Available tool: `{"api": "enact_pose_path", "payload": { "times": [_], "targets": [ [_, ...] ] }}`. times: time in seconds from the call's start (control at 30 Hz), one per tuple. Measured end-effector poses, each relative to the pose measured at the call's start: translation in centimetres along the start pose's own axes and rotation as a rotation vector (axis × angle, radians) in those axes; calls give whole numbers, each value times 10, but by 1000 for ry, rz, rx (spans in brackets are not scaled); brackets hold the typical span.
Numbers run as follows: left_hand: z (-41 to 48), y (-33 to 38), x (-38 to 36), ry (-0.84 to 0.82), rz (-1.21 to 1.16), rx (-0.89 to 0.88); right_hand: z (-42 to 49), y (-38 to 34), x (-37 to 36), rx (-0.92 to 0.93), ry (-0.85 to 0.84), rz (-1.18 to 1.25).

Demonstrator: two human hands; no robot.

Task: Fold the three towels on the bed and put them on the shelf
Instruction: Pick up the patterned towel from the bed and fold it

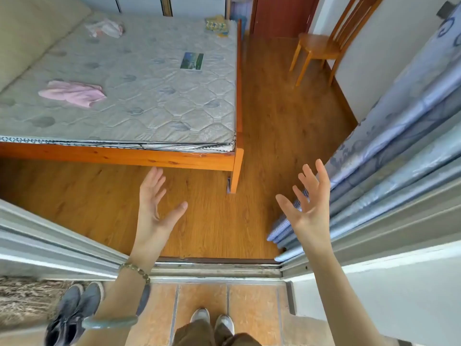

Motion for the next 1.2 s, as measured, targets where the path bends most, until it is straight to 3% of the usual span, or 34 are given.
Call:
{"api": "enact_pose_path", "payload": {
  "times": [0.53, 1.2],
  "targets": [
    [81, -19, -8, 6, -2, -12, 81, 31, 8, -32, -32, -38],
    [381, -3, -9, -158, 20, -68, 324, 18, 34, -33, 161, -110]
  ]
}}
Point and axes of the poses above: each hand's wrist, its own z-axis towards the middle knuckle, its own x-axis out of the back of the hand, y = z × x, the point moved 7 cm from there along z, towards the middle knuckle, and after that the axes turned 13 degrees about -y, right-handed, at the moved point
